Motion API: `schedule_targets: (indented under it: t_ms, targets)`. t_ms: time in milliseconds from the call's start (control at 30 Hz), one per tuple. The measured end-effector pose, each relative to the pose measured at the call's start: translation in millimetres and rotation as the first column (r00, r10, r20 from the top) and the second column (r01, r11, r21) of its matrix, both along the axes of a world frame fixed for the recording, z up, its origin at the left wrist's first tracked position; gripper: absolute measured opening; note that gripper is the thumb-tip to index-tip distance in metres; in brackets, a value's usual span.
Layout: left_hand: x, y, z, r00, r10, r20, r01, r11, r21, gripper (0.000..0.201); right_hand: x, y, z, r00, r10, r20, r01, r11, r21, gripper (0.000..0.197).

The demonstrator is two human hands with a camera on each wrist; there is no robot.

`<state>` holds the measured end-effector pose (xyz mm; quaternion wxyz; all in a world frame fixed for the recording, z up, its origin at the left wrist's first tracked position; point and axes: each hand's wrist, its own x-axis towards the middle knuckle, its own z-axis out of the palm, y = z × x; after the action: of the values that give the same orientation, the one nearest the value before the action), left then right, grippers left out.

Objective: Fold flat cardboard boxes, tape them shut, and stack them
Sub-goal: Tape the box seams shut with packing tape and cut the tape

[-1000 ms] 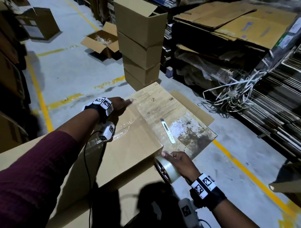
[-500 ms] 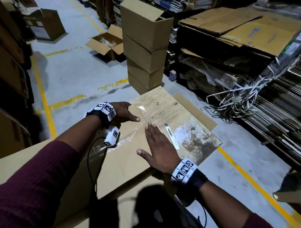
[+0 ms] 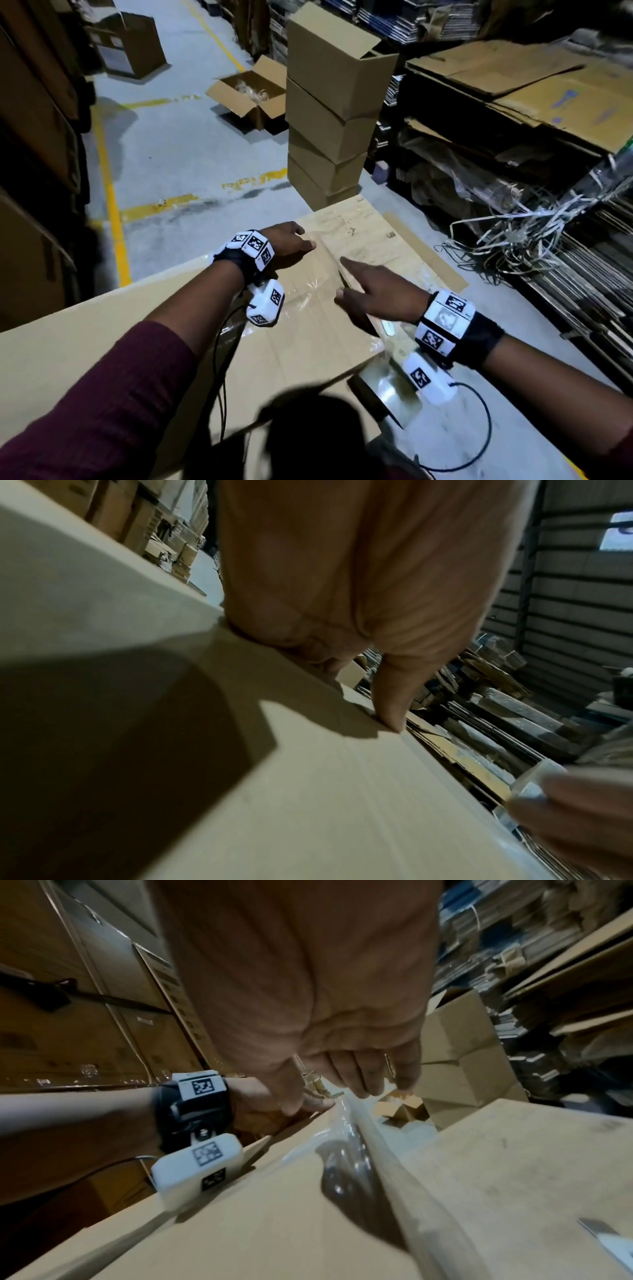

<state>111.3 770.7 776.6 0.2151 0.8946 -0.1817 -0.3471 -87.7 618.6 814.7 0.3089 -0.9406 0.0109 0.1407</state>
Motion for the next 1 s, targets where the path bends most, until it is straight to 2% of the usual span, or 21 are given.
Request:
schedule_targets:
  t_ms: [67,100,167,333,567,667,800,833,933,1000]
  targets:
    - [1,1,-2,1.0,0.013,0.007,-0.013,1.0,-0.023,0.06,25,6,-1,0.993,-0.092,0.07,0.095,0.994,-0.044,0.024]
    - [0,2,-3,1.0,0.023,0.005,-0.023,0.999,-0.036,0.057,36,10,-9,0.99,-0.129,0.056,0.133,0.988,-0.073,0.014]
    - [1,2,-7,0.999,0.034,-0.01,-0.035,0.997,-0.075,0.051,51,18,-23,0.984,-0.177,0.006,0.176,0.975,-0.137,0.01]
    - [5,4,-14,0.998,0.052,-0.018,-0.055,0.984,-0.172,0.029,76,25,-28,0.982,-0.19,-0.012,0.185,0.967,-0.178,0.017]
    - [7,1,-10,0.997,0.028,-0.073,-0.047,0.962,-0.27,0.015,112,26,-20,0.985,-0.125,-0.121,0.098,0.973,-0.21,0.032]
    - [5,-5,-4,0.995,-0.022,-0.098,-0.006,0.961,-0.276,0.02,112,15,-24,0.973,-0.092,-0.21,0.064,0.989,-0.137,0.039]
    - [1,-15,9,0.99,-0.111,-0.086,0.092,0.976,-0.2,0.029,102,8,-28,0.939,-0.074,-0.336,0.068,0.997,-0.028,0.078]
    - [1,-16,11,0.989,-0.124,-0.08,0.108,0.978,-0.179,0.031,97,7,-30,0.937,-0.066,-0.344,0.051,0.997,-0.052,0.079]
    - [2,-17,14,0.984,-0.162,-0.071,0.152,0.98,-0.132,0.039,70,5,-38,0.948,-0.051,-0.314,0.016,0.993,-0.115,0.065]
    - [4,-18,14,0.979,-0.193,-0.065,0.185,0.977,-0.108,0.039,41,0,-50,0.955,-0.069,-0.288,0.055,0.997,-0.057,0.07]
